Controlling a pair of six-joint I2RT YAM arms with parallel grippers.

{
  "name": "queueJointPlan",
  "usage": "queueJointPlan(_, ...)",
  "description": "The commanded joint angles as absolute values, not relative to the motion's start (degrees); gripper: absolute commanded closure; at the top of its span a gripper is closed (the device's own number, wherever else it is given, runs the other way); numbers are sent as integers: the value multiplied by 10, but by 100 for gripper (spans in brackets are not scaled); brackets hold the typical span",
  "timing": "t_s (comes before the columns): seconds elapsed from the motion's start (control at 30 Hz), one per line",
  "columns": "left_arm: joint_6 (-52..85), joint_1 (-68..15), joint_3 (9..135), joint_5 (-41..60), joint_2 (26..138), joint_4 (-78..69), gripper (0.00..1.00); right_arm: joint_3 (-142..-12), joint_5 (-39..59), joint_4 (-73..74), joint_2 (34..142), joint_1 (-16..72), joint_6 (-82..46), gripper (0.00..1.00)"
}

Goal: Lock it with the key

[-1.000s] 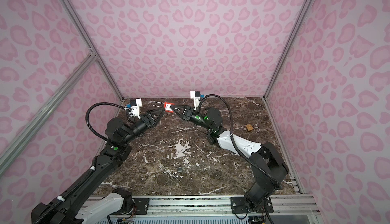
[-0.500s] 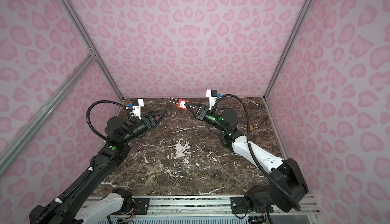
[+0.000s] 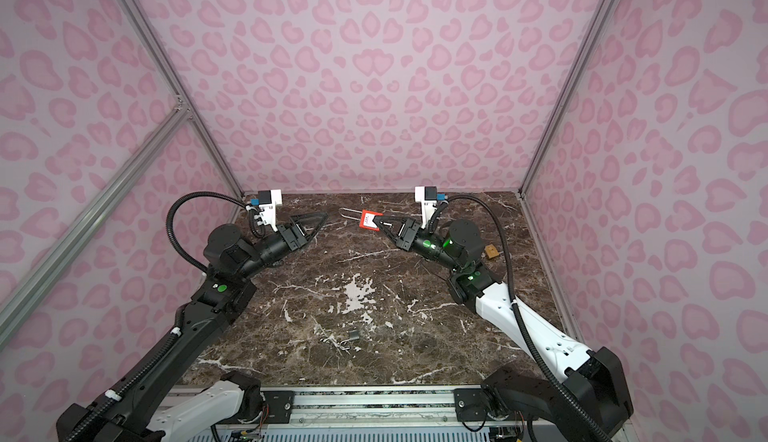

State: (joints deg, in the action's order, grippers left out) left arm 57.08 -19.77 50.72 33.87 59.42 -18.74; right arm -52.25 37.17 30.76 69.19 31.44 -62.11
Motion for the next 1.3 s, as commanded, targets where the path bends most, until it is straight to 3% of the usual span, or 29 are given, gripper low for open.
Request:
queueJointPlan(0.0, 551, -198, 529, 365, 602, -197, 8, -527, 387, 351, 703, 316, -643, 87)
queueJointPlan(0.43, 537, -198, 540, 393, 640, -216, 15, -531, 395, 367, 724, 338, -643, 86)
queueJointPlan(0.97, 535, -197, 527, 381, 627, -217, 80, -538, 412, 402, 756, 337, -651, 86)
queueJointPlan(1.17, 534, -198, 523, 384, 625, -221, 94, -529, 414, 416, 754, 337, -660, 87)
queueJointPlan(1.27, 538, -197, 519, 387, 621, -226, 96, -532, 418, 422, 758, 337, -663, 87)
